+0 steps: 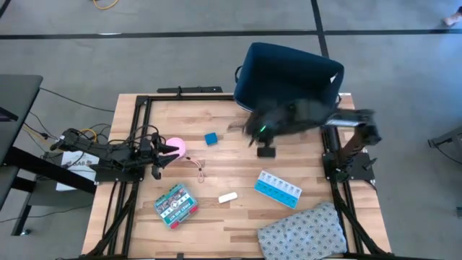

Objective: Pick & place medical supplies in basket/bin
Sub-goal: Put the brown bandage into the blue bin

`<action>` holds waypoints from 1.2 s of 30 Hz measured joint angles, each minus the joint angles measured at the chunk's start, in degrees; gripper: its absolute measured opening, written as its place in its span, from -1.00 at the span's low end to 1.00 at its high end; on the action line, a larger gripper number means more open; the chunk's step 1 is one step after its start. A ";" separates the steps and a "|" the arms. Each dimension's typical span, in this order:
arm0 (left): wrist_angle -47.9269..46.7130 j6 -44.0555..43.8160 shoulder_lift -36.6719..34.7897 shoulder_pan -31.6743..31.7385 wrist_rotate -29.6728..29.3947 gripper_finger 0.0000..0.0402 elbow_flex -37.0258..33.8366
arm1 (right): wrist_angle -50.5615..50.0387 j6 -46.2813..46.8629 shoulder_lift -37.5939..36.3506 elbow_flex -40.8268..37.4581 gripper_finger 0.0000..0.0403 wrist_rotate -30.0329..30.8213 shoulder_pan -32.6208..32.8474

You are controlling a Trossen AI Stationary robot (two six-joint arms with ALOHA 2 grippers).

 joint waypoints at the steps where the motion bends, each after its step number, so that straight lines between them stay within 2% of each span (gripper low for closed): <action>1: 0.00 0.00 0.00 0.00 0.00 -0.35 0.00 | -0.04 0.02 -1.72 0.76 -0.52 1.31 -0.98; 4: -0.09 -0.17 0.00 0.00 0.01 -0.35 0.00 | -0.35 0.37 -6.90 1.91 -0.52 4.23 -4.84; 9: -0.17 -0.95 0.00 0.00 0.00 -0.35 0.00 | -0.48 0.68 -13.20 1.91 -0.51 2.72 -12.63; 17: -0.17 -0.94 0.00 0.01 0.00 -0.35 0.00 | -0.87 0.05 -15.37 1.86 -0.51 2.35 -24.26; 27: -0.17 -0.94 0.00 0.00 0.00 -0.35 0.00 | -4.04 3.03 -6.50 1.84 -0.51 2.41 -35.79; 36: -0.17 -0.94 0.00 0.00 0.02 -0.35 0.00 | -5.38 3.94 7.71 1.82 -0.51 2.36 -38.80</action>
